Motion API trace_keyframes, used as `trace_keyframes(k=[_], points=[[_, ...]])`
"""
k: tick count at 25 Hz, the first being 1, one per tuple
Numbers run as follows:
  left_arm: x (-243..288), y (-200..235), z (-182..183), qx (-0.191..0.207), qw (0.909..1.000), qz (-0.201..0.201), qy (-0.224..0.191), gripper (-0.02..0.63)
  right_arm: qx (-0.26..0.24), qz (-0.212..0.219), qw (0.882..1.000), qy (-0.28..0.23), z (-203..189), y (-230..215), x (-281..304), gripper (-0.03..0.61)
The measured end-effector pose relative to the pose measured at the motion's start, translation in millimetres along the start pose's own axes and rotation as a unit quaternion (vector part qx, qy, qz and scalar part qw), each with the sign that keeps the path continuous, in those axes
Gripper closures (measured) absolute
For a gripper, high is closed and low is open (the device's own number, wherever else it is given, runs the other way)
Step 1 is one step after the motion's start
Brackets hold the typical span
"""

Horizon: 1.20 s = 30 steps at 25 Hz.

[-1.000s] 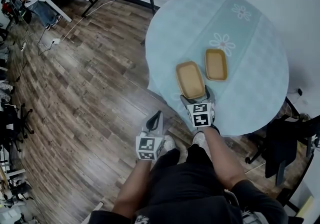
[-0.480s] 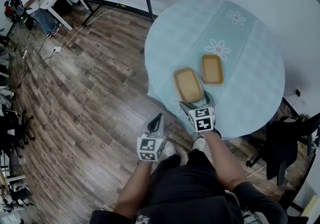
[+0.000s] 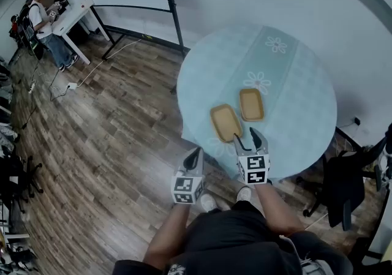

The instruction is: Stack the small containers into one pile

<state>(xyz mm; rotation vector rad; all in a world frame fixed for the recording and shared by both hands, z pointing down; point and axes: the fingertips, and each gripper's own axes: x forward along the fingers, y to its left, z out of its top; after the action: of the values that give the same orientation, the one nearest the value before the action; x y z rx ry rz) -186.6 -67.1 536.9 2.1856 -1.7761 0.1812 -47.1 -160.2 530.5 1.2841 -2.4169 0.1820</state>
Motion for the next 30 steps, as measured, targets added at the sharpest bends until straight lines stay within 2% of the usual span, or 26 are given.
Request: trace_keyframes(k=[3,5,13,18,21,30], points=[[-4,-8,16,0.004,0.9998,-0.013,-0.016,0.62,-0.003,-0.039,0.999,-0.022,16,-9,-19,0.494],[-8,-15,24,0.008,0.9994,-0.023,-0.025,0.62,-0.002,-0.049,0.998,-0.029,21,-10,-29,0.575],[-14,-35,38,0.021,0.9975,-0.056,-0.038,0.62,0.01,-0.046,0.998,-0.03,22,-8,-54,0.575],[-9,-37,39,0.025,0.9972,-0.058,-0.041,0.62,0.02,-0.061,0.998,-0.024,10,-19,-58,0.575],[-3,-39,36,0.02,0.9976,-0.058,-0.031,0.62,0.02,-0.073,0.997,-0.019,3,-29,-55,0.575],[45,-28,24,0.021,0.9987,-0.047,-0.001,0.62,0.031,-0.068,0.997,0.008,-27,-62,-11,0.575]])
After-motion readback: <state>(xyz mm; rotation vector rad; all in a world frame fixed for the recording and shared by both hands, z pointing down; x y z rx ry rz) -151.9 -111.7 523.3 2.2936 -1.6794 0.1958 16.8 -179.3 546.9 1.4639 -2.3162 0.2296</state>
